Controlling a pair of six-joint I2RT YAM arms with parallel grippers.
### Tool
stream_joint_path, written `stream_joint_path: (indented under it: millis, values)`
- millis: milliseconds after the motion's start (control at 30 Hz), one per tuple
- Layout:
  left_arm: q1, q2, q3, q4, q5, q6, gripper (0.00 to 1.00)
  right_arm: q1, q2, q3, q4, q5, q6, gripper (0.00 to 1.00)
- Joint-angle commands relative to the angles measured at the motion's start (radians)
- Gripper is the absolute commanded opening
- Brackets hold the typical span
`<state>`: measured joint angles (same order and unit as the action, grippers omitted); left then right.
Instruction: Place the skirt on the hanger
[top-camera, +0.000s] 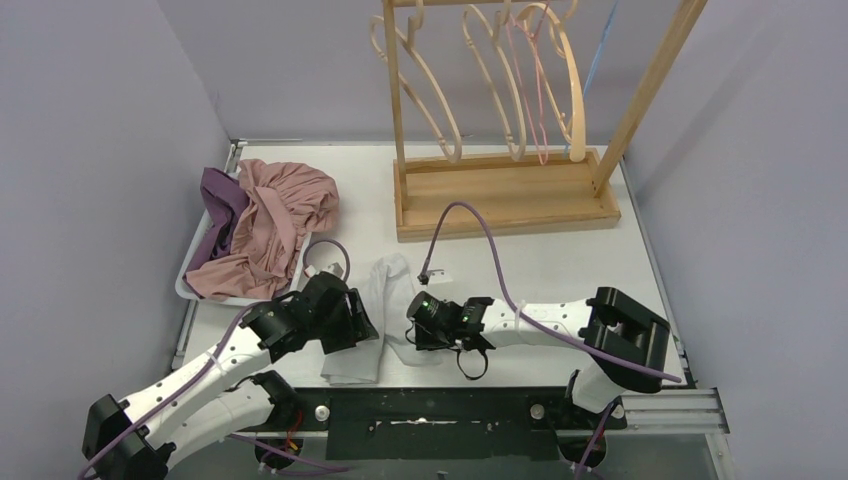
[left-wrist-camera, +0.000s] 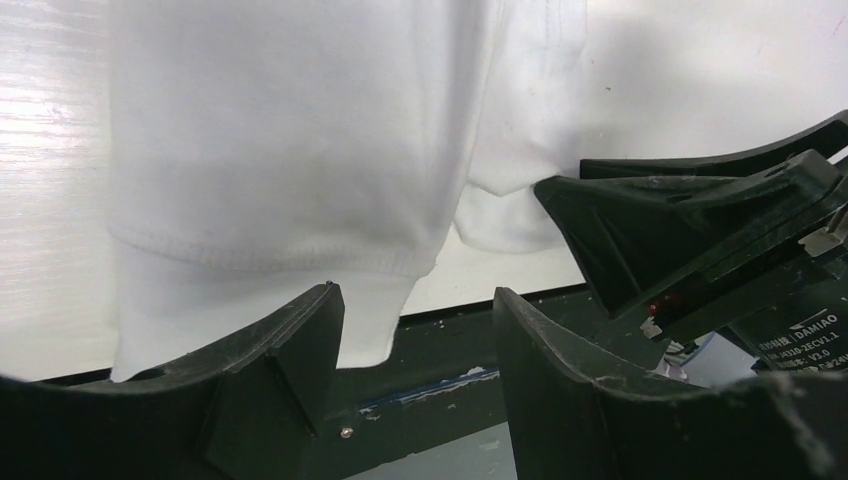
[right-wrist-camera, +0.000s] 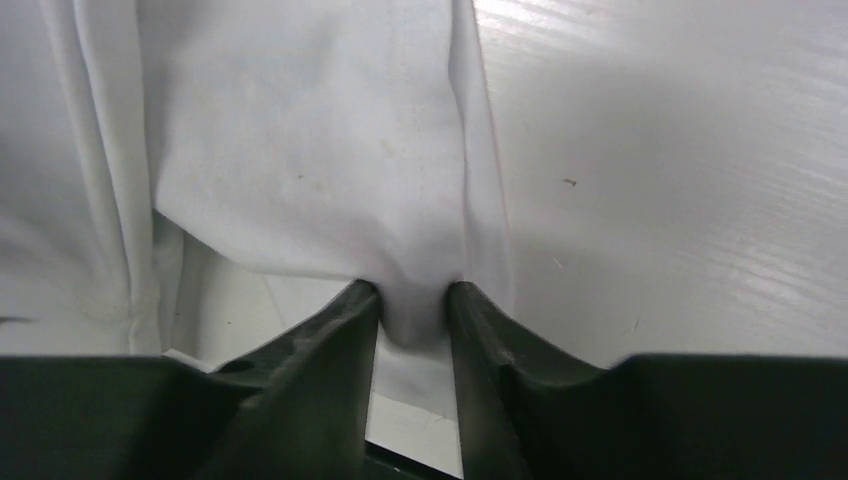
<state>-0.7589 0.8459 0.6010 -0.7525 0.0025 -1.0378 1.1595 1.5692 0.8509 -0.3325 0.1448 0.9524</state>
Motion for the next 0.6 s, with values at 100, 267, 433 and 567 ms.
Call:
stream_joint_path:
  millis: [100, 267, 433, 567]
  values:
    - [-0.019, 0.029, 0.022, 0.018, -0.019, -0.003, 0.56, 0.005, -0.018, -0.019, -0.093, 0.139, 0.142, 0.0]
    - [-0.043, 0.041, 0.038, 0.01, -0.025, -0.002, 0.56, 0.005, -0.134, -0.073, -0.392, 0.266, 0.419, 0.0]
    - [-0.104, 0.051, 0.031, 0.102, 0.028, -0.001, 0.56, 0.001, -0.283, -0.173, -0.657, 0.318, 0.726, 0.0]
    - [-0.269, 0.111, 0.037, 0.307, -0.006, 0.018, 0.56, -0.016, -0.384, -0.234, -0.702, 0.308, 0.826, 0.0]
